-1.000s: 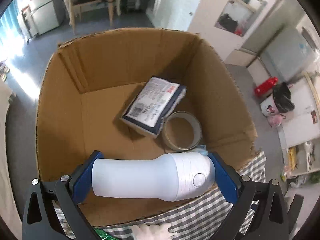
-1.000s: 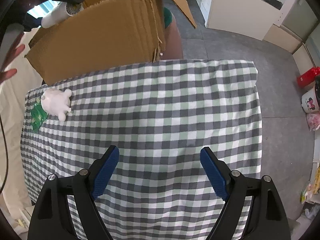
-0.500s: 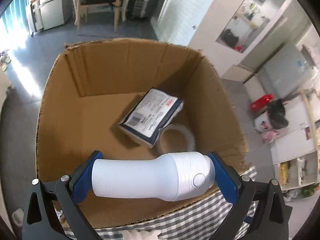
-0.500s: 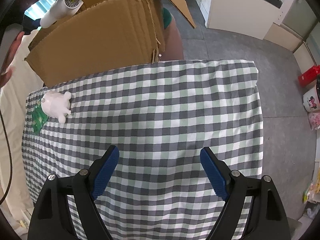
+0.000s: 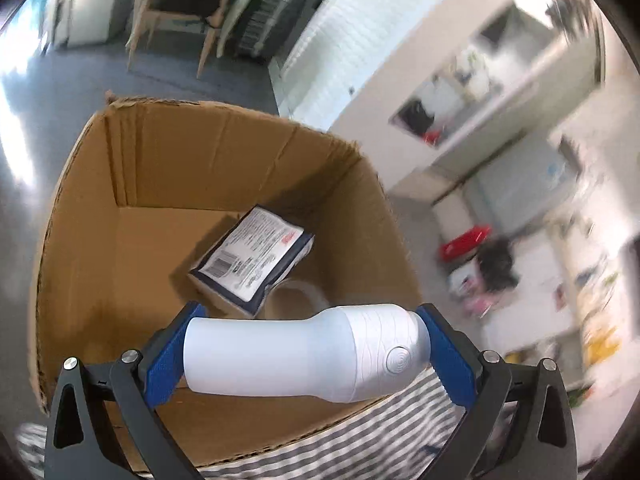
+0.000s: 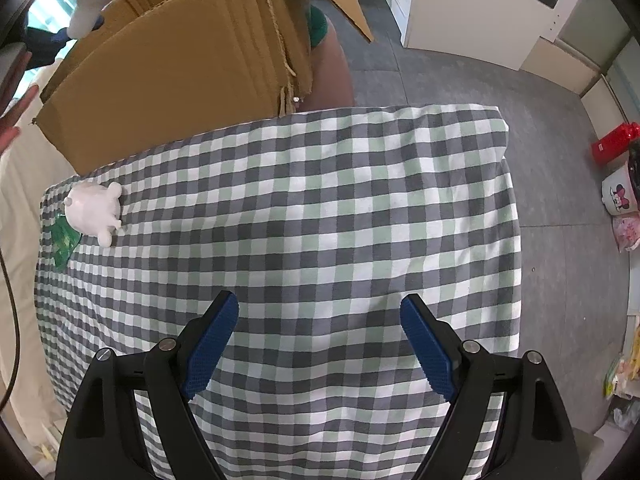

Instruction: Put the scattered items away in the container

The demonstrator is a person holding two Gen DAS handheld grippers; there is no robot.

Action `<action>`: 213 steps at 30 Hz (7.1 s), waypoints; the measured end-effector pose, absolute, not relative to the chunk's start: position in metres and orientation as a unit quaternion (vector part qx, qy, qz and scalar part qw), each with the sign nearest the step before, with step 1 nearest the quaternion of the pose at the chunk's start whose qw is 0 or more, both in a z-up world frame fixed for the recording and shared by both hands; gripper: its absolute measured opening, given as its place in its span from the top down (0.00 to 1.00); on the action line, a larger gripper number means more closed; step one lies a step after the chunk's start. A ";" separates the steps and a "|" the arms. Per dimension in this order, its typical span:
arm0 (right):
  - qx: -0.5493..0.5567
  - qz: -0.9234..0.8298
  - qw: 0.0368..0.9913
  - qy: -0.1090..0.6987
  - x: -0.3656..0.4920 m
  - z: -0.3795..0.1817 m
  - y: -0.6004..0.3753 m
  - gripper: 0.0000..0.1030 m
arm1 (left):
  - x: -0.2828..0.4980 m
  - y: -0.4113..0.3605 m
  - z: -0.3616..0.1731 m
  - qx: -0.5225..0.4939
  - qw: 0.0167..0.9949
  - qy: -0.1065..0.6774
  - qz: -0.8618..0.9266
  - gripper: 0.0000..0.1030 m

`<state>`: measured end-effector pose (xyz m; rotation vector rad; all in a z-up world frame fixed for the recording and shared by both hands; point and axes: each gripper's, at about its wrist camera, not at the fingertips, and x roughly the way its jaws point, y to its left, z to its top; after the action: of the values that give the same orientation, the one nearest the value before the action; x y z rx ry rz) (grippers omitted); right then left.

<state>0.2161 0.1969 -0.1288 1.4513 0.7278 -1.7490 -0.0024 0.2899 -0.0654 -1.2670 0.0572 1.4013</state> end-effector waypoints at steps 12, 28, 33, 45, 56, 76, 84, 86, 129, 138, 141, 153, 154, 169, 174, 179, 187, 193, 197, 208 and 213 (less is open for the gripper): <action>0.568 -0.688 0.353 0.282 0.209 -0.127 0.198 0.19 | 0.018 0.301 -0.072 -0.526 0.513 0.131 0.666 0.00; 0.573 -0.693 0.328 0.290 0.217 -0.133 0.198 0.19 | 0.027 0.317 -0.106 -0.533 0.466 0.214 0.673 0.00; 0.574 -0.695 0.326 0.287 0.211 -0.134 0.194 0.19 | 0.027 0.309 -0.098 -0.532 0.474 0.176 0.679 0.00; 0.560 -0.692 0.395 0.226 0.210 -0.117 0.156 0.19 | -0.011 0.276 -0.080 -0.614 0.532 -0.048 0.581 0.00; 0.517 -0.711 0.460 0.130 0.200 -0.055 0.083 0.19 | -0.024 0.289 -0.094 -0.647 0.481 -0.050 0.590 0.00; 0.460 -0.702 0.529 0.128 0.215 -0.043 0.000 0.19 | -0.031 0.279 -0.079 -0.632 0.458 -0.086 0.619 0.00; 0.469 -0.697 0.529 0.118 0.218 -0.054 0.006 0.19 | -0.032 0.280 -0.083 -0.629 0.444 -0.078 0.634 0.00; 0.470 -0.701 0.524 0.116 0.216 -0.056 0.006 0.16 | -0.033 0.279 -0.082 -0.625 0.444 -0.080 0.636 0.00; 0.489 -0.712 0.497 0.087 0.198 -0.063 -0.005 0.11 | -0.041 0.293 -0.104 -0.663 0.453 -0.141 0.580 0.00; 0.489 -0.757 0.415 0.124 0.184 -0.074 -0.002 0.11 | -0.046 0.291 -0.094 -0.652 0.460 -0.125 0.590 0.00; 0.495 -0.749 0.432 0.089 0.173 -0.065 0.008 0.12 | -0.055 0.289 -0.085 -0.642 0.459 -0.099 0.606 0.00; 0.455 -0.708 0.481 0.246 0.251 -0.050 0.078 0.12 | -0.023 0.207 -0.060 -0.575 0.443 0.055 0.685 0.00; 0.464 -0.697 0.484 0.256 0.262 -0.058 0.083 0.12 | -0.018 0.193 -0.063 -0.575 0.437 0.067 0.688 0.00; 0.480 -0.666 0.478 0.313 0.334 -0.162 0.040 0.12 | -0.014 0.049 -0.162 -0.631 0.359 0.111 0.679 0.00; 0.475 -0.682 0.452 0.324 0.339 -0.175 0.039 0.12 | -0.009 0.033 -0.172 -0.615 0.379 0.119 0.682 0.00; 0.447 -0.702 0.426 0.355 0.356 -0.181 0.043 0.13 | -0.001 0.032 -0.186 -0.608 0.390 0.127 0.679 0.00; 0.461 -0.722 0.408 0.318 0.351 -0.161 0.063 0.32 | -0.004 0.026 -0.202 -0.609 0.405 0.157 0.664 0.00; 0.454 -0.729 0.418 0.297 0.356 -0.119 0.073 0.32 | -0.008 0.031 -0.201 -0.604 0.418 0.167 0.658 0.00; 0.441 -0.735 0.426 0.289 0.364 -0.079 0.078 0.32 | -0.006 0.037 -0.189 -0.599 0.429 0.174 0.653 0.00; 0.367 -0.779 0.426 0.277 0.297 0.013 0.015 0.32 | -0.015 0.071 -0.147 -0.582 0.431 0.190 0.663 0.00; 0.379 -0.774 0.423 0.280 0.268 -0.016 0.003 0.32 | 0.002 0.070 -0.160 -0.586 0.415 0.201 0.666 0.00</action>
<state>0.2676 0.0032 -0.0159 0.9482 0.6998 -1.9386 0.0022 0.0701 -0.1602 -1.4730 0.5042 1.6744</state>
